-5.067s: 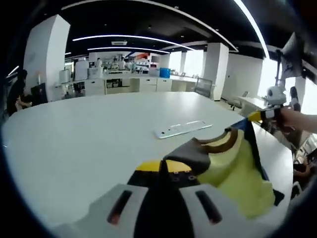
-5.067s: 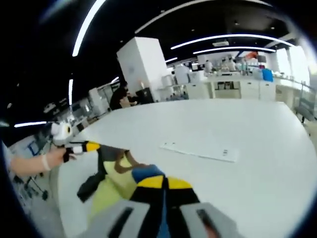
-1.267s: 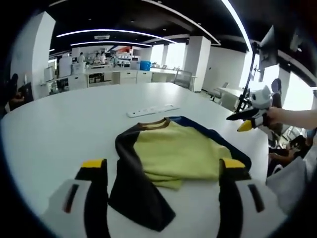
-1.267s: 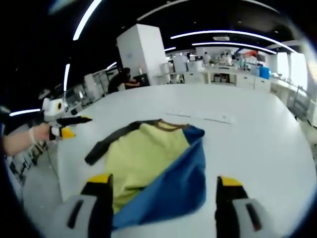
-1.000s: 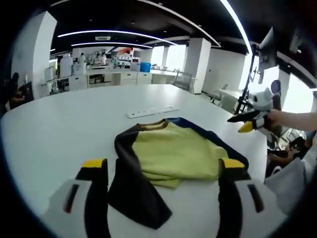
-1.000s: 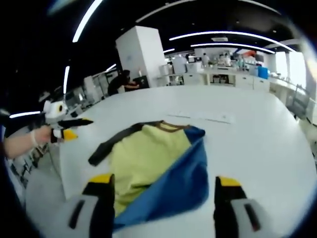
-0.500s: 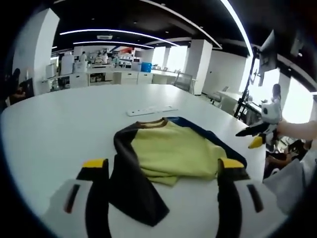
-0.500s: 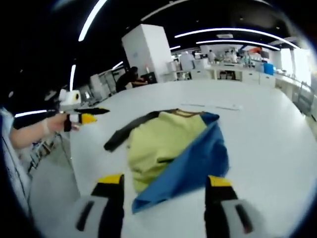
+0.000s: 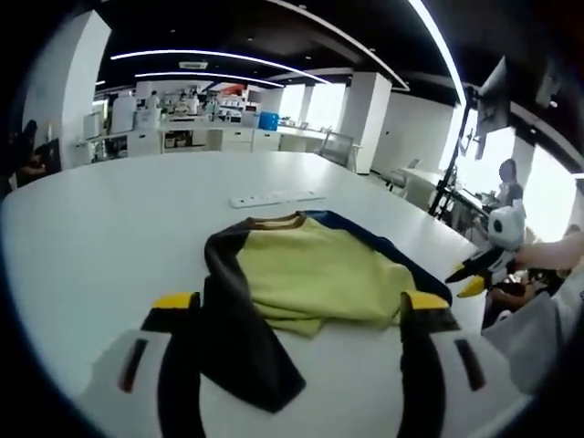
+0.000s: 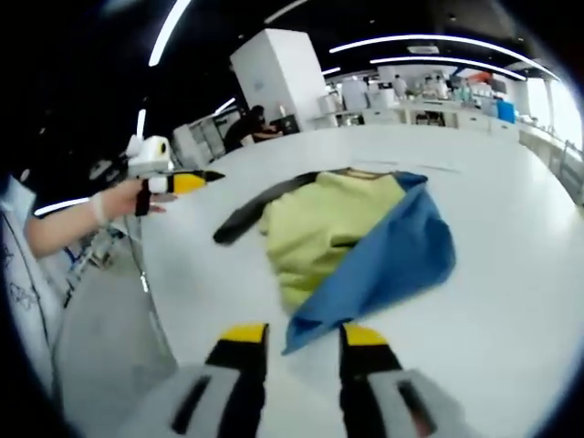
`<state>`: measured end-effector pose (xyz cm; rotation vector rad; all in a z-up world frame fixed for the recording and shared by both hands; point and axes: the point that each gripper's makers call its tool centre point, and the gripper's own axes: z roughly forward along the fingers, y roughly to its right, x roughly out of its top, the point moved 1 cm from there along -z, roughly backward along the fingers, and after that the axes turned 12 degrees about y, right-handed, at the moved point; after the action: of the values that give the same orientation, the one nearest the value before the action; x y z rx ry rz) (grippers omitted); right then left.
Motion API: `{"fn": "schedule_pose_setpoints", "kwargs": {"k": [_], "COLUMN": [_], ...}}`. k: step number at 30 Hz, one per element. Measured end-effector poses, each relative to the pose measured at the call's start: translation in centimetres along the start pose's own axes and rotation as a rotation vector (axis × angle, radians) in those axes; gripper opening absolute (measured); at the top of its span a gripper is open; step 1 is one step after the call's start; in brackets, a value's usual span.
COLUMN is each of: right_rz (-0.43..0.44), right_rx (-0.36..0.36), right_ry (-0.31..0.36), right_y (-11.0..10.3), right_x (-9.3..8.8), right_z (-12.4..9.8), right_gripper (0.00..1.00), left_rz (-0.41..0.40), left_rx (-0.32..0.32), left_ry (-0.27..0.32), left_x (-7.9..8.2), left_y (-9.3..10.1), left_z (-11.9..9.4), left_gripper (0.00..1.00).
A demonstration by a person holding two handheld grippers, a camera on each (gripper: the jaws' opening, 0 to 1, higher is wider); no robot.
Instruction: Fold the garment on the visible template until the final outline fits inside the template.
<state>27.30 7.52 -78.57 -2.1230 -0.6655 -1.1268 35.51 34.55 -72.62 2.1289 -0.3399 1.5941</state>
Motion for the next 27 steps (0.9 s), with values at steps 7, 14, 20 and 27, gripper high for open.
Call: {"fn": "schedule_pose_setpoints", "kwargs": {"k": [7, 14, 20, 27], "right_rz": [-0.008, -0.029, 0.008, 0.02], "right_rx": [0.008, -0.007, -0.012, -0.01], "right_ry": [-0.008, -0.029, -0.015, 0.003], "right_y": [-0.3, -0.1, 0.0, 1.4], "right_x": [-0.4, -0.9, -0.7, 2.0], "right_z": [0.6, 0.9, 0.9, -1.0], "right_gripper": [0.21, 0.07, 0.0, 0.0], "left_rz": [-0.009, -0.014, -0.016, -0.012], "left_rx": [0.002, 0.014, 0.016, 0.014], "left_ry": [-0.003, -0.004, -0.009, -0.016], "left_x": [-0.4, -0.5, -0.6, -0.7], "left_y": [0.2, -0.1, -0.3, -0.3], "left_z": [-0.3, -0.7, -0.9, -0.9], "left_gripper": [0.87, 0.87, 0.87, 0.86]}}
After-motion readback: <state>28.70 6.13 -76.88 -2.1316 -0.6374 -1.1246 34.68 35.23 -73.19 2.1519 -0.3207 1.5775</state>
